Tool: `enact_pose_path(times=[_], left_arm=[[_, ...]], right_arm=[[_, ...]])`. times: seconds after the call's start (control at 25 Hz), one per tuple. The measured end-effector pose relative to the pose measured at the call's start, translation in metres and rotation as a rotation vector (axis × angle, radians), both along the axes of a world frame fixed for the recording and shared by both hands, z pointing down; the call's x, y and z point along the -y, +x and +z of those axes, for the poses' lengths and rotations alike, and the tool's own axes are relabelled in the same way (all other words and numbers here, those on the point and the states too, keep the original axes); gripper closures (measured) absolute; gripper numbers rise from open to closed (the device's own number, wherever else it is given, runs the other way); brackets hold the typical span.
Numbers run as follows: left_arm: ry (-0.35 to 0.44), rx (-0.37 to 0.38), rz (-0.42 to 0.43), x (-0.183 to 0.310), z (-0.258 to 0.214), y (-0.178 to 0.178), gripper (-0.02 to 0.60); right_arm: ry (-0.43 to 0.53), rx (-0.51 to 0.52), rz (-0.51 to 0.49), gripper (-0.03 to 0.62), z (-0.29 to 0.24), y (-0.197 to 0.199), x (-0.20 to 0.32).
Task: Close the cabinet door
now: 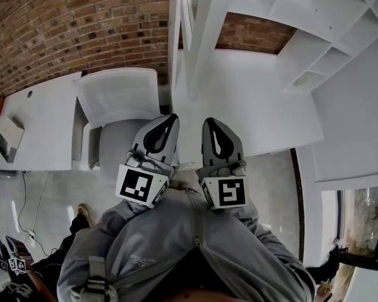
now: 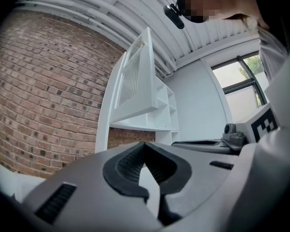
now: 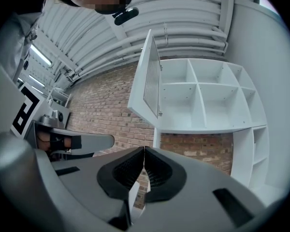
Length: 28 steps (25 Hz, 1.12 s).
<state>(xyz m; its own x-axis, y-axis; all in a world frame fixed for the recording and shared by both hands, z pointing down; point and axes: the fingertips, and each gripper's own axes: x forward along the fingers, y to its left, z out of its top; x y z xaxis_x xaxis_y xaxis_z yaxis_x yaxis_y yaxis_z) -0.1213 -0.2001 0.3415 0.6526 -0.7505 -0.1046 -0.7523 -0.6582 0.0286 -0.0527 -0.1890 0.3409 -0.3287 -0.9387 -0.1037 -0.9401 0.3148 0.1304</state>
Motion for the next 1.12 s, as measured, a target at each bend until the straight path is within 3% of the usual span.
enact_pose_path(times=[0.44,1.12], left_arm=[[0.005,-0.005,-0.04,0.004,-0.012,0.004,0.575],[0.213,0.007,-0.089,0.001,-0.104,-0.001,0.575]], right_arm=[[-0.018,0.022,-0.047,0.567,-0.008,0.007,0.012],[0.227,-0.034,-0.096,0.566,-0.111,0.007,0.007]])
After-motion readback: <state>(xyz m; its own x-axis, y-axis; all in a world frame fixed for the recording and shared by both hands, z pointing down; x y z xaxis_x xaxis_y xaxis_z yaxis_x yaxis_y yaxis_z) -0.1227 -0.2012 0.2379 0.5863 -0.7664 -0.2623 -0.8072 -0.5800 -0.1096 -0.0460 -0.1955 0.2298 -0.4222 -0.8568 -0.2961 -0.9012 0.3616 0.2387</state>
